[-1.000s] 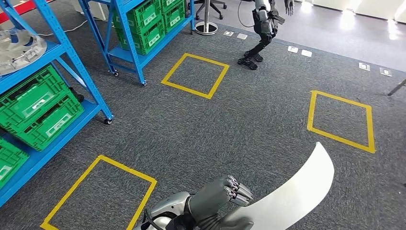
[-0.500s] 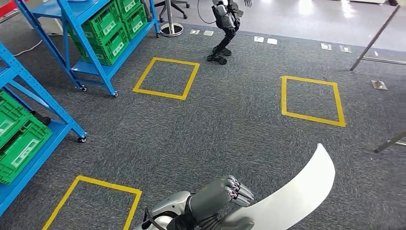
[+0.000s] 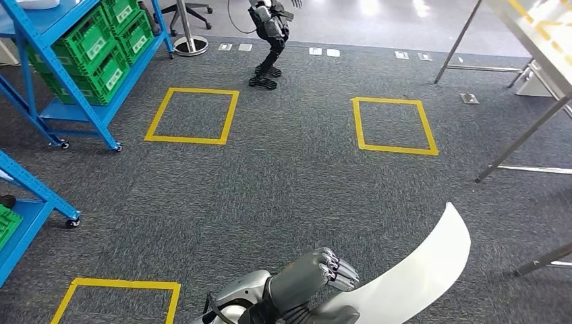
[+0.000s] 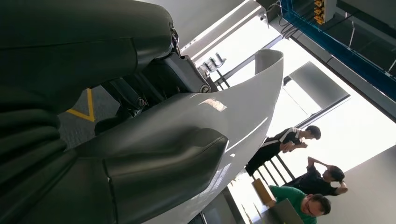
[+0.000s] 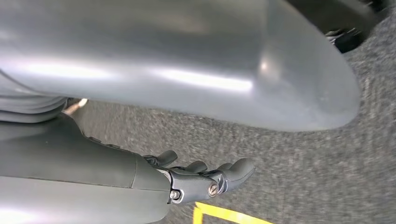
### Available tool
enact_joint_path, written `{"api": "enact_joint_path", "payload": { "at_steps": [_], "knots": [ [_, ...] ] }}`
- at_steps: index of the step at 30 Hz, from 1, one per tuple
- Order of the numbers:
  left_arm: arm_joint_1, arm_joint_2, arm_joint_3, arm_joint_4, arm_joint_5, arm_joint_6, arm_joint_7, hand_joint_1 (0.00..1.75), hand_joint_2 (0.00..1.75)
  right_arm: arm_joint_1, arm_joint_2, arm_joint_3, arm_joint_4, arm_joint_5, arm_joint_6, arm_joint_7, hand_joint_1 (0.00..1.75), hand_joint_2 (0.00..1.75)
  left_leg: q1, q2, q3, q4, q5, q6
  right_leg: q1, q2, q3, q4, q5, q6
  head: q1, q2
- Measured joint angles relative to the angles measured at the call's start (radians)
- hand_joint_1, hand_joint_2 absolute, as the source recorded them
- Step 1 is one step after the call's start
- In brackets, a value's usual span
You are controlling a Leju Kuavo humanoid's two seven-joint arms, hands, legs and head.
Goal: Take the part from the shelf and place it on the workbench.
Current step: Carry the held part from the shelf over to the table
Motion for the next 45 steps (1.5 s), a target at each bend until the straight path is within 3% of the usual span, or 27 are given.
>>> {"api": "enact_joint_path", "payload": {
  "at_steps": [1, 2, 4, 5, 6, 8, 10, 12, 14, 15, 16, 17, 19, 21, 23, 25, 28, 30, 31, 33, 35, 37, 38, 39, 41, 43, 45],
  "knots": [
    [0.001, 0.001, 0.0, 0.0, 0.0, 0.0, -0.001, 1.75, 1.75, 0.001, 0.0, 0.0, 0.0, 0.0, 0.0, -0.001, 0.0, 0.0, -0.002, 0.014, 0.0, 0.0, -0.001, 0.001, 0.001, -0.004, 0.019, -0.028, 0.019, -0.003, 0.0, 0.0],
    [0.001, 0.002, 0.0, 0.0, 0.0, 0.001, -0.001, 1.75, 1.75, 0.002, 0.0, 0.0, 0.0, -0.001, 0.0, -0.002, 0.0, 0.0, -0.003, 0.026, 0.001, 0.0, -0.001, 0.0, 0.002, -0.015, 0.057, -0.091, 0.047, -0.007, 0.0, 0.0],
    [0.002, 0.002, 0.0, 0.0, 0.0, 0.002, -0.003, 1.75, 1.75, 0.0, -0.001, 0.0, 0.0, -0.001, 0.0, -0.006, 0.0, 0.0, -0.007, 0.048, 0.004, 0.0, -0.004, -0.004, 0.01, -0.053, 0.135, -0.227, 0.091, -0.019, 0.0, 0.0],
    [0.002, 0.003, 0.0, 0.0, 0.0, 0.002, -0.003, 1.75, 1.75, -0.002, -0.002, 0.0, 0.0, -0.001, 0.0, -0.007, 0.0, 0.0, -0.009, 0.056, 0.005, 0.0, -0.006, -0.009, 0.015, -0.065, 0.155, -0.265, 0.1, -0.025, 0.0, 0.0],
    [0.002, 0.003, 0.0, 0.0, 0.0, 0.002, -0.004, 1.75, 1.75, -0.002, -0.002, 0.0, 0.0, -0.001, 0.0, -0.007, 0.0, 0.0, -0.01, 0.064, 0.007, 0.0, -0.007, -0.014, 0.019, -0.069, 0.16, -0.279, 0.101, -0.031, 0.0, 0.0],
    [0.001, 0.004, 0.0, 0.0, 0.0, 0.002, -0.005, 1.75, 1.75, 0.002, -0.003, 0.0, 0.0, -0.002, 0.0, -0.005, 0.0, 0.0, -0.008, 0.074, 0.009, -0.002, -0.009, -0.026, 0.019, -0.05, 0.159, -0.283, 0.106, -0.041, -0.001, 0.0],
    [0.001, 0.004, 0.0, 0.0, 0.0, 0.003, -0.006, 1.75, 1.75, 0.005, -0.003, 0.0, 0.0, -0.002, 0.0, -0.001, 0.0, 0.0, -0.005, 0.037, 0.001, 0.024, -0.029, -0.038, 0.012, -0.032, 0.161, -0.291, 0.114, -0.051, -0.002, 0.0],
    [0.002, 0.008, 0.0, 0.001, 0.0, 0.004, -0.007, 1.75, 1.75, 0.003, -0.003, 0.0, 0.0, -0.003, -0.002, 0.001, 0.0, 0.0, -0.001, -0.021, -0.044, 0.125, -0.084, -0.047, 0.009, -0.01, 0.162, -0.294, 0.119, -0.058, -0.005, 0.0],
    [0.006, 0.013, 0.0, 0.003, 0.0, 0.005, -0.007, 1.75, 1.75, 0.001, -0.003, 0.0, 0.0, -0.005, -0.003, 0.004, 0.0, 0.0, 0.001, -0.041, -0.103, 0.247, -0.132, -0.051, 0.008, 0.016, 0.159, -0.292, 0.12, -0.06, -0.007, 0.0],
    [0.007, 0.015, 0.0, 0.005, 0.0, 0.005, -0.008, 1.75, 1.75, 0.002, -0.003, 0.0, 0.0, -0.007, -0.003, 0.007, 0.0, 0.0, 0.002, -0.043, -0.117, 0.272, -0.131, -0.053, 0.008, 0.031, 0.159, -0.291, 0.119, -0.059, -0.007, 0.0],
    [0.007, 0.016, 0.0, 0.006, 0.0, 0.005, -0.008, 1.75, 1.75, 0.002, -0.003, 0.0, 0.0, -0.01, -0.003, 0.01, 0.0, 0.0, 0.003, -0.044, -0.113, 0.257, -0.109, -0.053, 0.007, 0.045, 0.159, -0.289, 0.119, -0.058, -0.008, 0.0],
    [0.007, 0.015, 0.0, 0.006, 0.0, 0.005, -0.008, 1.75, 1.75, 0.003, -0.003, 0.0, 0.0, -0.012, -0.003, 0.013, 0.0, 0.0, 0.006, -0.05, -0.092, 0.206, -0.073, -0.053, 0.006, 0.06, 0.159, -0.287, 0.119, -0.056, -0.008, 0.0],
    [0.005, 0.013, 0.0, 0.006, 0.0, 0.003, -0.007, 1.75, 1.75, 0.002, -0.003, 0.0, 0.0, -0.014, -0.003, 0.018, 0.0, 0.0, 0.013, -0.098, -0.036, 0.075, -0.012, -0.052, 0.004, 0.089, 0.156, -0.28, 0.117, -0.047, -0.008, 0.0],
    [0.004, 0.011, 0.0, 0.005, 0.0, 0.002, -0.007, 1.75, 1.75, 0.0, -0.003, 0.0, 0.0, -0.014, -0.003, 0.021, 0.0, 0.0, 0.015, -0.134, -0.012, 0.014, 0.004, -0.046, 0.002, 0.112, 0.147, -0.277, 0.118, -0.031, -0.009, 0.0],
    [0.002, 0.007, 0.0, 0.005, 0.0, 0.001, -0.006, 1.75, 1.75, 0.002, -0.003, 0.0, 0.0, -0.014, -0.003, 0.021, 0.0, 0.0, 0.01, -0.118, -0.011, 0.011, 0.006, -0.031, -0.003, 0.13, 0.14, -0.281, 0.123, -0.015, -0.009, 0.0],
    [-0.002, 0.0, -0.001, 0.005, 0.0, 0.0, -0.006, 1.75, 1.75, 0.004, -0.003, 0.0, 0.0, -0.015, -0.002, 0.023, 0.0, 0.0, 0.01, -0.093, -0.009, 0.006, 0.011, -0.016, -0.003, 0.101, 0.126, -0.258, 0.11, -0.007, -0.006, 0.0],
    [-0.005, -0.004, -0.002, 0.005, 0.0, -0.008, 0.0, 1.75, 1.75, -0.001, -0.002, 0.0, 0.0, -0.018, 0.0, 0.031, 0.0, 0.0, 0.006, -0.045, -0.01, 0.003, 0.012, -0.002, 0.002, 0.017, 0.045, -0.094, 0.025, -0.003, 0.003, 0.0],
    [-0.006, -0.005, -0.005, 0.005, 0.0, -0.019, 0.009, 1.75, 1.75, -0.002, -0.001, 0.0, 0.0, -0.018, 0.0, 0.039, 0.0, 0.0, 0.001, -0.011, -0.01, 0.003, 0.01, 0.001, 0.002, 0.003, -0.004, 0.009, -0.01, -0.002, 0.003, 0.0],
    [-0.008, -0.006, -0.006, 0.005, 0.001, -0.023, 0.013, 1.75, 1.75, 0.0, -0.001, 0.0, 0.0, -0.019, 0.0, 0.041, 0.0, 0.0, 0.0, 0.003, -0.01, 0.003, 0.009, 0.002, 0.002, 0.0, -0.003, 0.012, -0.003, -0.002, 0.004, 0.0],
    [-0.012, -0.009, -0.009, 0.004, 0.001, -0.029, 0.019, 1.75, 1.75, 0.002, -0.001, -0.001, 0.0, -0.021, 0.0, 0.041, 0.0, 0.0, -0.002, 0.028, -0.009, 0.003, 0.007, -0.001, 0.003, -0.017, 0.059, -0.095, 0.054, -0.006, 0.004, 0.0],
    [-0.019, -0.013, -0.009, 0.001, 0.001, -0.032, 0.021, 1.75, 1.75, -0.001, -0.002, -0.001, 0.0, -0.022, 0.0, 0.037, 0.0, 0.0, -0.006, 0.047, -0.005, 0.005, 0.002, -0.007, 0.009, -0.056, 0.133, -0.227, 0.098, -0.017, 0.004, 0.0],
    [-0.025, -0.017, -0.01, -0.001, 0.001, -0.033, 0.021, 1.75, 1.75, -0.004, -0.002, -0.001, 0.0, -0.022, 0.0, 0.034, 0.0, 0.0, -0.009, 0.062, -0.001, 0.004, -0.002, -0.017, 0.016, -0.071, 0.154, -0.272, 0.106, -0.029, 0.003, 0.0],
    [-0.029, -0.02, -0.01, -0.001, 0.001, -0.034, 0.021, 1.75, 1.75, -0.004, -0.002, -0.001, 0.0, -0.022, 0.0, 0.033, 0.0, 0.0, -0.009, 0.071, 0.002, 0.003, -0.003, -0.023, 0.018, -0.061, 0.153, -0.274, 0.108, -0.034, 0.002, 0.0],
    [-0.033, -0.024, -0.01, -0.001, 0.001, -0.035, 0.021, 1.75, 1.75, -0.002, -0.002, -0.001, 0.0, -0.022, 0.0, 0.032, 0.0, 0.0, -0.007, 0.073, 0.004, 0.004, -0.006, -0.029, 0.016, -0.051, 0.154, -0.276, 0.11, -0.04, 0.002, 0.0],
    [-0.042, -0.028, -0.012, -0.001, 0.001, -0.036, 0.021, 1.75, 1.75, -0.002, -0.002, -0.001, 0.0, -0.023, 0.0, 0.034, 0.0, 0.0, -0.003, 0.038, -0.005, 0.036, -0.029, -0.041, 0.01, -0.031, 0.158, -0.283, 0.115, -0.051, 0.001, 0.0],
    [-0.045, -0.029, -0.014, 0.001, 0.001, -0.038, 0.021, 1.75, 1.75, -0.005, -0.002, -0.001, 0.0, -0.024, 0.0, 0.036, 0.0, 0.0, 0.001, -0.019, -0.053, 0.143, -0.087, -0.049, 0.006, -0.008, 0.158, -0.285, 0.118, -0.058, -0.003, 0.0],
    [-0.043, -0.028, -0.015, 0.006, 0.002, -0.04, 0.021, 1.75, 1.75, -0.005, -0.002, -0.001, 0.0, -0.025, -0.001, 0.039, 0.0, 0.0, 0.002, -0.04, -0.113, 0.261, -0.132, -0.053, 0.005, 0.018, 0.156, -0.284, 0.119, -0.061, -0.006, 0.0]
  ]
}}
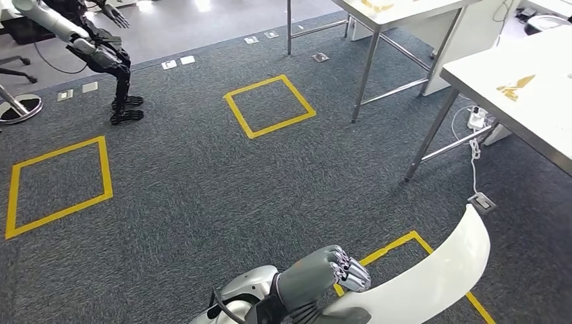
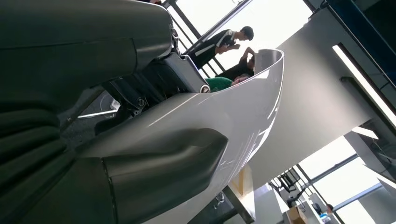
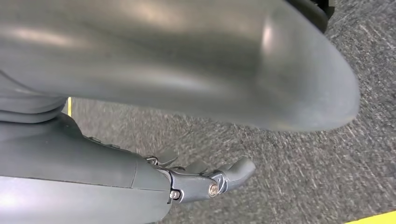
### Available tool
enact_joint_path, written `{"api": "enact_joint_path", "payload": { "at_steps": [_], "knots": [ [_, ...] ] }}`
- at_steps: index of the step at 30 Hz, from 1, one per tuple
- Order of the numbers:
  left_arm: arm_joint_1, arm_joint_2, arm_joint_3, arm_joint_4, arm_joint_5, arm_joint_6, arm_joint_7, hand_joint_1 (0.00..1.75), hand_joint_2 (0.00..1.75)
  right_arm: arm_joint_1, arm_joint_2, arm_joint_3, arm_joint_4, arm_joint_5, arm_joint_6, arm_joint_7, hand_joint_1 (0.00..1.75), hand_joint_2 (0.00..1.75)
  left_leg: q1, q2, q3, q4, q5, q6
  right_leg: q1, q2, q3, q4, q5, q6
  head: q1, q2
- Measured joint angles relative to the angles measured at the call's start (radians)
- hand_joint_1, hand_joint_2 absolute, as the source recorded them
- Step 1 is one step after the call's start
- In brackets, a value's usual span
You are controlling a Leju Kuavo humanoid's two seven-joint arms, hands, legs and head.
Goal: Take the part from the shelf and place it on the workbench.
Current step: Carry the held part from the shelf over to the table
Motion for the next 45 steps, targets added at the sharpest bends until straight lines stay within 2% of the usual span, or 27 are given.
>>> {"api": "enact_joint_path", "payload": {
  "at_steps": [1, 2, 3, 5, 7, 9, 11, 13, 15, 16, 18, 20, 22, 24, 25, 27, 29, 31, 33, 34, 36, 38, 39, 40, 42, 44, 45],
  "knots": [
    [0.0, 0.0, -0.001, 0.002, 0.0, 0.0, 0.0, 1.75, 1.75, 0.001, 0.0, 0.0, 0.0, 0.0, 0.0, 0.001, 0.0, 0.0, 0.001, -0.002, -0.012, 0.019, 0.004, -0.001, 0.0, 0.014, 0.0, 0.001, 0.0, 0.0, 0.0, 0.0],
    [0.0, 0.0, -0.001, 0.003, 0.0, 0.0, 0.0, 1.75, 1.75, 0.002, 0.0, 0.0, 0.0, 0.0, 0.0, 0.001, 0.0, 0.0, 0.002, -0.005, -0.004, -0.002, 0.028, -0.001, -0.001, 0.028, 0.0, 0.001, 0.0, 0.002, 0.0, 0.0],
    [0.0, 0.0, -0.001, 0.003, 0.0, -0.001, 0.0, 1.75, 1.75, 0.003, 0.0, 0.0, 0.0, 0.0, 0.0, 0.001, 0.0, 0.0, 0.004, -0.014, 0.02, -0.058, 0.065, -0.001, -0.003, 0.043, 0.001, 0.003, 0.0, 0.004, -0.001, 0.0],
    [-0.001, 0.0, -0.002, 0.004, 0.004, -0.001, -0.003, 1.75, 1.75, 0.002, 0.0, 0.0, 0.0, -0.001, 0.0, 0.001, 0.0, 0.0, 0.012, -0.057, 0.076, -0.187, 0.124, 0.0, -0.005, 0.072, -0.002, 0.008, -0.001, 0.015, -0.002, 0.0],
    [-0.002, -0.001, -0.002, 0.008, 0.01, -0.002, -0.009, 1.75, 1.75, 0.001, 0.0, 0.0, 0.0, -0.003, 0.0, 0.002, 0.0, 0.0, 0.013, -0.084, 0.099, -0.244, 0.138, 0.007, -0.006, 0.094, -0.01, 0.011, -0.001, 0.03, -0.002, 0.0],
    [-0.004, -0.004, -0.003, 0.011, 0.016, -0.002, -0.014, 1.75, 1.75, 0.005, 0.0, -0.001, 0.0, -0.004, 0.0, 0.004, 0.0, 0.0, 0.008, -0.067, 0.102, -0.249, 0.139, 0.022, -0.011, 0.11, -0.015, 0.008, 0.003, 0.046, -0.002, 0.0],
    [-0.01, -0.009, -0.004, 0.013, 0.02, -0.002, -0.018, 1.75, 1.75, 0.008, -0.001, -0.002, 0.0, -0.004, 0.0, 0.007, 0.0, 0.0, 0.008, -0.043, 0.104, -0.254, 0.144, 0.037, -0.01, 0.075, -0.029, 0.032, -0.011, 0.054, 0.002, 0.0],
    [-0.013, -0.012, -0.006, 0.017, 0.023, -0.002, -0.02, 1.75, 1.75, 0.005, -0.001, -0.002, 0.0, -0.005, 0.001, 0.008, 0.0, 0.0, 0.007, -0.013, 0.104, -0.257, 0.145, 0.047, -0.006, 0.011, -0.08, 0.132, -0.065, 0.057, 0.008, 0.0],
    [-0.014, -0.012, -0.008, 0.023, 0.027, -0.002, -0.021, 1.75, 1.75, 0.004, -0.001, -0.002, 0.0, -0.006, 0.001, 0.009, 0.0, 0.0, 0.002, 0.019, 0.104, -0.257, 0.142, 0.052, -0.005, -0.014, -0.143, 0.258, -0.116, 0.06, 0.01, 0.0],
    [-0.014, -0.012, -0.009, 0.025, 0.028, -0.002, -0.021, 1.75, 1.75, 0.005, -0.001, -0.003, 0.0, -0.008, 0.001, 0.01, 0.0, 0.0, 0.0, 0.033, 0.104, -0.257, 0.14, 0.053, -0.005, -0.017, -0.156, 0.285, -0.119, 0.061, 0.01, 0.0],
    [-0.015, -0.012, -0.011, 0.028, 0.03, -0.002, -0.021, 1.75, 1.75, 0.007, -0.001, -0.005, 0.0, -0.011, 0.001, 0.011, 0.0, 0.0, -0.002, 0.06, 0.106, -0.257, 0.136, 0.053, -0.004, -0.026, -0.122, 0.223, -0.074, 0.058, 0.011, 0.0],
    [-0.016, -0.012, -0.013, 0.028, 0.031, -0.002, -0.022, 1.75, 1.75, 0.006, -0.001, -0.007, 0.0, -0.011, 0.0, 0.011, 0.0, 0.0, -0.005, 0.082, 0.112, -0.257, 0.131, 0.047, 0.001, -0.066, -0.046, 0.084, -0.019, 0.048, 0.011, 0.0],
    [-0.018, -0.013, -0.015, 0.028, 0.032, -0.002, -0.023, 1.75, 1.75, 0.003, -0.001, -0.008, 0.0, -0.011, 0.001, 0.01, 0.0, 0.0, -0.009, 0.098, 0.117, -0.257, 0.126, 0.037, 0.01, -0.091, -0.012, 0.017, -0.002, 0.034, 0.011, 0.0],
    [-0.02, -0.014, -0.017, 0.028, 0.032, -0.002, -0.023, 1.75, 1.75, 0.004, -0.001, -0.009, 0.0, -0.011, 0.001, 0.01, 0.0, 0.0, -0.009, 0.114, 0.123, -0.259, 0.123, 0.026, 0.013, -0.074, -0.014, 0.013, -0.002, 0.021, 0.01, 0.0],
    [-0.021, -0.014, -0.018, 0.027, 0.032, -0.002, -0.023, 1.75, 1.75, 0.006, -0.001, -0.009, 0.0, -0.011, 0.001, 0.011, 0.0, 0.0, -0.007, 0.107, 0.124, -0.256, 0.119, 0.02, 0.011, -0.064, -0.013, 0.009, 0.0, 0.016, 0.01, 0.0],
    [-0.023, -0.014, -0.018, 0.027, 0.032, -0.002, -0.023, 1.75, 1.75, 0.006, -0.001, -0.01, 0.0, -0.011, 0.0, 0.012, 0.0, 0.0, -0.004, 0.062, 0.107, -0.211, 0.089, 0.009, 0.003, -0.043, -0.008, 0.002, 0.005, 0.006, 0.008, 0.0],
    [-0.021, -0.011, -0.019, 0.028, 0.033, -0.002, -0.024, 1.75, 1.75, 0.004, -0.001, -0.01, 0.0, -0.01, 0.0, 0.012, 0.0, 0.0, 0.0, 0.011, 0.051, -0.092, 0.03, 0.002, 0.0, -0.021, -0.007, 0.001, 0.006, 0.0, 0.004, 0.0],
    [-0.017, -0.006, -0.019, 0.03, 0.033, -0.002, -0.023, 1.75, 1.75, 0.003, -0.001, -0.01, 0.0, -0.008, 0.0, 0.012, 0.0, 0.0, 0.001, -0.001, -0.002, 0.006, 0.002, -0.001, -0.001, 0.007, -0.007, 0.001, 0.006, -0.001, 0.002, 0.0],
    [-0.016, -0.003, -0.019, 0.031, 0.033, -0.002, -0.023, 1.75, 1.75, 0.004, -0.001, -0.01, 0.0, -0.005, 0.0, 0.013, 0.0, 0.0, 0.004, -0.007, 0.009, -0.034, 0.051, -0.001, -0.003, 0.037, -0.006, 0.004, 0.006, 0.001, 0.002, 0.0],
    [-0.016, -0.003, -0.019, 0.031, 0.033, -0.002, -0.023, 1.75, 1.75, 0.005, -0.001, -0.01, 0.0, -0.004, 0.0, 0.014, 0.0, 0.0, 0.007, -0.02, 0.038, -0.1, 0.091, -0.001, -0.004, 0.052, -0.006, 0.006, 0.005, 0.004, 0.001, 0.0],
    [-0.016, -0.002, -0.019, 0.032, 0.033, -0.002, -0.023, 1.75, 1.75, 0.003, -0.001, -0.01, 0.0, -0.003, 0.0, 0.014, 0.0, 0.0, 0.012, -0.061, 0.089, -0.216, 0.137, 0.001, -0.005, 0.078, -0.01, 0.013, 0.004, 0.015, 0.001, 0.0],
    [-0.016, -0.001, -0.02, 0.032, 0.033, -0.002, -0.023, 1.75, 1.75, 0.004, 0.0, -0.01, 0.0, -0.002, -0.001, 0.014, 0.0, 0.0, 0.009, -0.077, 0.102, -0.249, 0.141, 0.01, -0.006, 0.096, -0.016, 0.013, 0.005, 0.031, 0.0, 0.0],
    [-0.017, -0.002, -0.02, 0.031, 0.033, -0.002, -0.023, 1.75, 1.75, 0.006, -0.001, -0.01, 0.0, -0.002, 0.0, 0.014, 0.0, 0.0, 0.008, -0.066, 0.102, -0.25, 0.143, 0.019, -0.009, 0.105, -0.019, 0.01, 0.007, 0.038, 0.001, 0.0],
    [-0.017, -0.003, -0.02, 0.031, 0.033, -0.002, -0.023, 1.75, 1.75, 0.008, -0.001, -0.01, 0.0, -0.002, 0.0, 0.014, 0.0, 0.0, 0.007, -0.056, 0.103, -0.252, 0.146, 0.027, -0.011, 0.101, -0.02, 0.011, 0.008, 0.044, 0.001, 0.0],
    [-0.017, -0.006, -0.021, 0.03, 0.033, -0.002, -0.023, 1.75, 1.75, 0.008, -0.001, -0.01, 0.0, -0.002, 0.001, 0.014, 0.0, 0.0, 0.009, -0.031, 0.105, -0.258, 0.151, 0.04, -0.008, 0.054, -0.042, 0.052, -0.016, 0.051, 0.006, 0.0],
    [-0.016, -0.006, -0.022, 0.031, 0.033, -0.002, -0.023, 1.75, 1.75, 0.005, 0.0, -0.01, 0.0, -0.001, 0.001, 0.012, 0.0, 0.0, 0.007, -0.001, 0.104, -0.259, 0.15, 0.048, -0.005, -0.003, -0.101, 0.172, -0.078, 0.055, 0.012, 0.0],
    [-0.016, -0.006, -0.022, 0.031, 0.033, -0.002, -0.023, 1.75, 1.75, 0.004, 0.0, -0.01, 0.0, -0.001, 0.001, 0.012, 0.0, 0.0, 0.005, 0.015, 0.104, -0.259, 0.149, 0.05, -0.005, -0.013, -0.134, 0.239, -0.106, 0.057, 0.013, 0.0]
  ]
}}
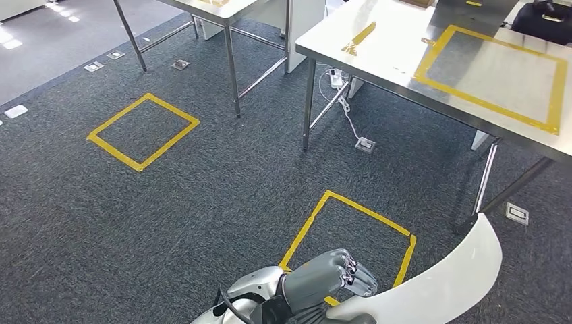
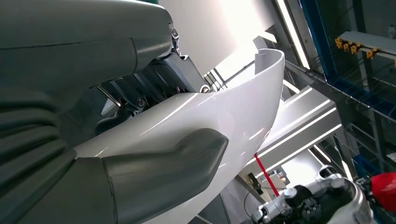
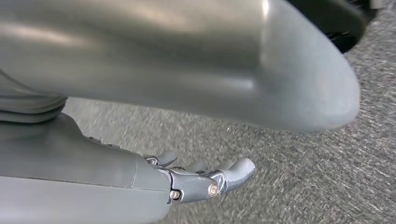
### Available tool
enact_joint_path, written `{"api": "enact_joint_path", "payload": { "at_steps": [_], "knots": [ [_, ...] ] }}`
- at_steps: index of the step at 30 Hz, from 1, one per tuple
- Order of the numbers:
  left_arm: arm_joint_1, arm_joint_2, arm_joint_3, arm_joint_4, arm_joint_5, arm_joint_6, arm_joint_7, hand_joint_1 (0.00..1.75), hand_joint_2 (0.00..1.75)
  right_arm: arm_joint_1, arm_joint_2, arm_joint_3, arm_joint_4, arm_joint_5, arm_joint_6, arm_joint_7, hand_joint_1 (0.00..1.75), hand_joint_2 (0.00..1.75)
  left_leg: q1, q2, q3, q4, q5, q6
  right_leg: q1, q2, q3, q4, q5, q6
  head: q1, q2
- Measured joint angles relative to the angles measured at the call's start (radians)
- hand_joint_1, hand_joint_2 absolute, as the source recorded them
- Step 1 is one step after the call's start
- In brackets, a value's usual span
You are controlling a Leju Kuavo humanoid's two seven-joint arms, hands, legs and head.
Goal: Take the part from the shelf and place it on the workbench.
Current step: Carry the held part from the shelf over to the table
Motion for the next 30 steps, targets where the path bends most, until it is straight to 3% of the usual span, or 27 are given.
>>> {"api": "enact_joint_path", "payload": {
  "at_steps": [1, 2, 3, 5, 7, 8, 10, 12, 14, 16, 17, 18, 19, 21, 23, 25, 27, 29, 30],
  "knots": [
    [0.001, 0.0, 0.0, 0.001, 0.0, 0.0, 0.0, 1.75, 1.75, 0.0, 0.0, 0.0, 0.0, 0.0, 0.0, -0.001, 0.0, 0.0, -0.001, 0.015, 0.0, 0.0, -0.001, 0.001, 0.0, -0.004, -0.023, 0.046, -0.013, 0.001, 0.0, 0.0],
    [0.001, 0.001, 0.0, 0.002, 0.0, 0.0, 0.0, 1.75, 1.75, 0.002, 0.0, 0.0, 0.0, 0.0, 0.0, -0.001, 0.0, 0.0, -0.002, 0.029, 0.0, 0.0, -0.003, 0.001, 0.0, -0.006, -0.026, 0.055, -0.007, 0.001, 0.0, 0.0],
    [0.001, 0.0, -0.001, 0.002, 0.0, 0.0, 0.0, 1.75, 1.75, 0.003, 0.0, 0.0, 0.0, 0.0, 0.0, -0.002, 0.0, 0.0, -0.002, 0.042, 0.002, 0.0, -0.004, 0.0, 0.0, -0.01, -0.008, 0.023, 0.016, 0.0, 0.0, 0.0],
    [0.0, 0.0, -0.002, 0.001, 0.0, 0.0, 0.0, 1.75, 1.75, 0.002, 0.0, 0.0, 0.0, 0.0, -0.001, -0.006, 0.0, 0.0, -0.004, 0.066, 0.006, 0.001, -0.009, -0.005, 0.004, -0.046, 0.069, -0.116, 0.076, -0.007, 0.001, 0.0],
    [0.0, 0.0, -0.002, 0.0, 0.0, 0.0, 0.0, 1.75, 1.75, -0.002, 0.0, 0.0, 0.0, 0.0, -0.001, -0.009, 0.0, 0.0, -0.008, 0.085, 0.012, 0.001, -0.015, -0.015, 0.011, -0.08, 0.118, -0.211, 0.103, -0.021, 0.0, 0.0],
    [-0.001, 0.0, -0.002, 0.0, 0.0, 0.0, 0.0, 1.75, 1.75, -0.003, 0.0, 0.0, 0.0, -0.001, 0.0, -0.009, 0.0, 0.0, -0.01, 0.093, 0.015, 0.001, -0.016, -0.021, 0.015, -0.084, 0.122, -0.222, 0.103, -0.028, 0.0, 0.0],
    [-0.002, -0.001, -0.002, -0.002, 0.0, 0.0, 0.001, 1.75, 1.75, 0.0, 0.0, 0.0, 0.0, -0.001, 0.0, -0.009, 0.0, 0.0, -0.009, 0.106, 0.02, -0.001, -0.02, -0.033, 0.013, -0.062, 0.12, -0.225, 0.106, -0.04, -0.001, 0.0],
    [-0.004, -0.001, -0.003, -0.004, 0.001, 0.0, 0.001, 1.75, 1.75, 0.002, 0.0, 0.0, 0.0, -0.001, -0.001, -0.009, 0.0, 0.0, -0.006, 0.069, 0.011, 0.028, -0.042, -0.045, 0.006, -0.039, 0.122, -0.231, 0.111, -0.052, -0.003, 0.0],
    [-0.004, 0.002, -0.003, -0.004, 0.002, 0.0, 0.001, 1.75, 1.75, 0.0, 0.001, 0.0, 0.0, -0.001, -0.002, -0.01, 0.0, 0.0, -0.003, 0.008, -0.034, 0.131, -0.099, -0.053, 0.002, -0.016, 0.122, -0.233, 0.114, -0.059, -0.006, 0.0],
    [-0.001, 0.008, -0.003, -0.003, 0.003, 0.0, 0.001, 1.75, 1.75, -0.001, 0.001, 0.0, 0.0, 0.0, -0.003, -0.01, 0.0, 0.0, -0.002, -0.014, -0.095, 0.251, -0.143, -0.055, 0.003, 0.012, 0.121, -0.232, 0.115, -0.061, -0.009, 0.0],
    [0.0, 0.011, -0.003, -0.002, 0.003, 0.0, 0.001, 1.75, 1.75, -0.001, 0.001, 0.0, 0.0, 0.0, -0.003, -0.01, 0.0, 0.0, -0.002, -0.017, -0.109, 0.272, -0.139, -0.055, 0.003, 0.027, 0.121, -0.232, 0.115, -0.061, -0.009, 0.0],
    [0.0, 0.012, -0.003, -0.001, 0.003, 0.001, 0.001, 1.75, 1.75, 0.0, 0.001, 0.0, 0.0, 0.0, -0.003, -0.009, 0.0, 0.0, -0.002, -0.02, -0.105, 0.254, -0.115, -0.053, 0.003, 0.042, 0.121, -0.23, 0.115, -0.061, -0.01, 0.0],
    [0.0, 0.013, -0.003, -0.001, 0.003, 0.001, 0.001, 1.75, 1.75, 0.001, 0.001, 0.0, 0.0, 0.0, -0.003, -0.009, 0.0, 0.0, -0.001, -0.026, -0.083, 0.2, -0.078, -0.05, 0.002, 0.057, 0.121, -0.229, 0.115, -0.059, -0.01, 0.0],
    [0.0, 0.013, -0.003, -0.001, 0.003, 0.003, 0.001, 1.75, 1.75, 0.0, 0.002, 0.0, 0.0, 0.0, -0.003, -0.01, 0.0, 0.0, 0.002, -0.071, -0.027, 0.067, -0.016, -0.045, 0.002, 0.085, 0.118, -0.225, 0.114, -0.052, -0.011, 0.0],
    [0.0, 0.014, -0.003, 0.0, 0.003, 0.005, 0.001, 1.75, 1.75, 0.0, 0.004, 0.0, 0.0, 0.0, -0.004, -0.011, 0.0, 0.0, 0.0, -0.103, -0.004, 0.006, 0.0, -0.04, 0.0, 0.106, 0.112, -0.223, 0.116, -0.038, -0.012, 0.0],
    [-0.001, 0.013, -0.004, 0.001, 0.003, 0.007, 0.0, 1.75, 1.75, 0.002, 0.004, 0.0, 0.0, 0.0, -0.004, -0.011, 0.0, 0.0, -0.003, -0.087, -0.002, 0.002, 0.002, -0.029, -0.004, 0.121, 0.107, -0.227, 0.12, -0.022, -0.012, 0.0],
    [-0.001, 0.01, -0.004, 0.0, 0.003, 0.009, 0.0, 1.75, 1.75, 0.003, 0.003, 0.0, 0.0, 0.0, -0.002, -0.011, 0.0, 0.0, -0.002, -0.061, 0.002, -0.005, 0.008, -0.015, -0.004, 0.082, 0.094, -0.205, 0.107, -0.014, -0.009, 0.0],
    [0.0, 0.009, -0.004, 0.001, 0.003, 0.011, 0.0, 1.75, 1.75, 0.0, 0.004, 0.0, 0.0, 0.0, -0.001, -0.011, 0.0, 0.0, -0.001, -0.031, 0.003, -0.009, 0.01, -0.005, -0.001, 0.018, 0.046, -0.107, 0.053, -0.008, -0.003, 0.0],
    [0.001, 0.01, -0.004, 0.002, 0.003, 0.011, 0.0, 1.75, 1.75, -0.001, 0.004, 0.0, 0.0, 0.0, -0.001, -0.011, 0.0, 0.0, -0.002, -0.015, 0.002, -0.009, 0.01, -0.003, -0.001, 0.003, 0.012, -0.039, 0.02, -0.005, -0.001, 0.0]
  ]
}}
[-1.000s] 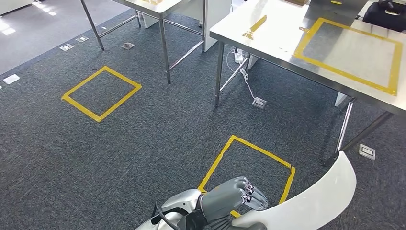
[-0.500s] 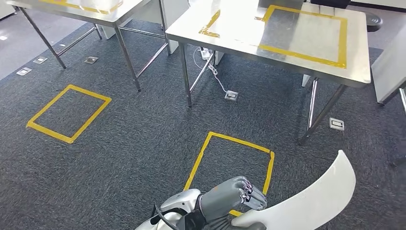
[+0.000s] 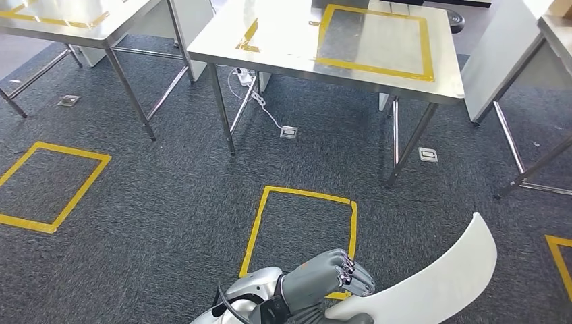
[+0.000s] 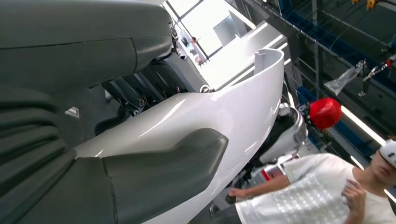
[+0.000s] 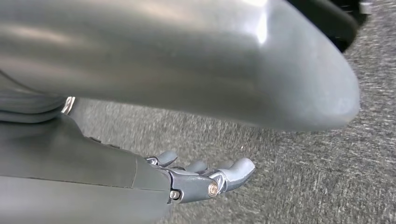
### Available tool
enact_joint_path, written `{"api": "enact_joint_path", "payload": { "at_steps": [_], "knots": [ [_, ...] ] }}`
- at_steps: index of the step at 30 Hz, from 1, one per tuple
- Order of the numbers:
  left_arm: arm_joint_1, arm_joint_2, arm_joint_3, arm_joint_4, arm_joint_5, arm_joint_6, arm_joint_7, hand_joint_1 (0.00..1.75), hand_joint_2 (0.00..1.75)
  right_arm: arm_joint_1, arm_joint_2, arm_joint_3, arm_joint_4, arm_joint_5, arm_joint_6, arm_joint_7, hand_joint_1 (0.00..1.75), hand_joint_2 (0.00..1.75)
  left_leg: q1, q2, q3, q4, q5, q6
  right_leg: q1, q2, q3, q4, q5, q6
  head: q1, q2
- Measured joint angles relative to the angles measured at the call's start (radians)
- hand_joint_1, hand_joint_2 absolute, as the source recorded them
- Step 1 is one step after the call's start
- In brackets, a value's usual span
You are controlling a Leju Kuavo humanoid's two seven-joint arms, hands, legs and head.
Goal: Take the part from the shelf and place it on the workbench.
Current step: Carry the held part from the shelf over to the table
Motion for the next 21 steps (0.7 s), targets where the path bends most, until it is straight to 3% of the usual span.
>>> {"api": "enact_joint_path", "payload": {
  "at_steps": [2, 3, 5, 7, 10, 12, 13, 15, 17, 18, 19, 21],
  "knots": [
    [0.001, 0.002, 0.0, 0.002, 0.0, 0.0, 0.0, 1.75, 1.75, 0.001, 0.0, 0.0, 0.0, 0.0, 0.0, 0.001, 0.0, 0.0, -0.002, 0.025, 0.0, 0.001, -0.002, 0.001, -0.001, -0.008, -0.041, 0.087, -0.026, 0.004, 0.0, 0.0],
    [0.001, 0.003, 0.0, 0.002, 0.0, 0.0, 0.0, 1.75, 1.75, 0.002, 0.0, 0.0, 0.0, 0.0, 0.0, 0.002, 0.0, 0.0, -0.002, 0.035, 0.0, 0.001, -0.003, 0.0, -0.001, -0.01, -0.034, 0.077, -0.013, 0.004, 0.0, 0.0],
    [0.001, 0.003, 0.0, 0.002, 0.0, 0.002, 0.0, 1.75, 1.75, 0.005, 0.0, 0.0, 0.0, 0.002, 0.0, 0.004, 0.0, 0.0, -0.002, 0.047, 0.001, 0.003, -0.006, -0.004, 0.0, -0.018, 0.039, -0.047, 0.045, 0.0, 0.0, 0.0],
    [0.0, 0.002, 0.0, 0.001, 0.0, 0.004, 0.0, 1.75, 1.75, 0.003, -0.001, 0.0, 0.0, 0.003, 0.0, 0.006, 0.0, 0.0, -0.006, 0.054, 0.002, 0.004, -0.009, -0.012, 0.005, -0.028, 0.104, -0.162, 0.079, -0.012, 0.0, 0.0],
    [0.0, 0.001, 0.0, 0.001, 0.0, 0.008, 0.0, 1.75, 1.75, 0.003, -0.001, 0.0, 0.0, 0.004, 0.0, 0.01, 0.0, 0.0, -0.008, 0.056, 0.006, 0.001, -0.01, -0.029, 0.011, -0.029, 0.116, -0.191, 0.081, -0.032, -0.001, 0.0],
    [-0.001, -0.001, 0.0, 0.0, 0.001, 0.01, 0.0, 1.75, 1.75, 0.004, -0.001, 0.0, 0.0, 0.004, 0.0, 0.015, 0.0, 0.0, -0.006, 0.041, 0.002, 0.014, -0.02, -0.042, 0.006, -0.025, 0.119, -0.197, 0.085, -0.044, -0.001, 0.0],
    [-0.001, -0.001, 0.0, 0.0, 0.001, 0.011, 0.0, 1.75, 1.75, 0.003, -0.001, 0.0, 0.0, 0.004, 0.0, 0.017, 0.0, 0.0, -0.006, 0.027, -0.01, 0.046, -0.04, -0.047, 0.002, -0.024, 0.122, -0.201, 0.088, -0.049, -0.003, 0.0],
    [0.0, 0.002, 0.0, 0.001, 0.003, 0.012, 0.001, 1.75, 1.75, 0.001, -0.001, 0.0, 0.0, 0.003, 0.0, 0.017, 0.0, 0.0, -0.003, 0.004, -0.067, 0.167, -0.103, -0.054, 0.001, -0.019, 0.123, -0.202, 0.088, -0.055, -0.006, 0.0],
    [0.001, 0.006, 0.0, 0.005, 0.003, 0.013, 0.002, 1.75, 1.75, 0.001, -0.001, 0.0, 0.0, 0.003, -0.001, 0.017, 0.0, 0.0, -0.002, 0.0, -0.123, 0.274, -0.137, -0.056, 0.001, -0.013, 0.123, -0.202, 0.088, -0.056, -0.008, 0.0],
    [0.001, 0.007, 0.0, 0.007, 0.003, 0.013, 0.003, 1.75, 1.75, 0.002, -0.001, 0.0, 0.0, 0.003, -0.001, 0.017, 0.0, 0.0, -0.001, -0.001, -0.128, 0.279, -0.126, -0.056, 0.0, -0.009, 0.124, -0.201, 0.087, -0.056, -0.008, 0.0],
    [0.001, 0.008, 0.0, 0.009, 0.003, 0.014, 0.004, 1.75, 1.75, 0.002, 0.0, 0.0, 0.0, 0.003, -0.001, 0.017, 0.0, 0.0, 0.0, -0.001, -0.114, 0.244, -0.097, -0.056, 0.0, -0.006, 0.125, -0.201, 0.087, -0.055, -0.009, 0.0],
    [0.0, 0.008, 0.0, 0.01, 0.003, 0.015, 0.005, 1.75, 1.75, 0.001, 0.001, 0.0, 0.0, 0.003, 0.0, 0.017, 0.0, 0.0, 0.002, -0.005, -0.052, 0.107, -0.028, -0.053, 0.001, 0.002, 0.126, -0.196, 0.083, -0.048, -0.01, 0.0]
  ]
}}
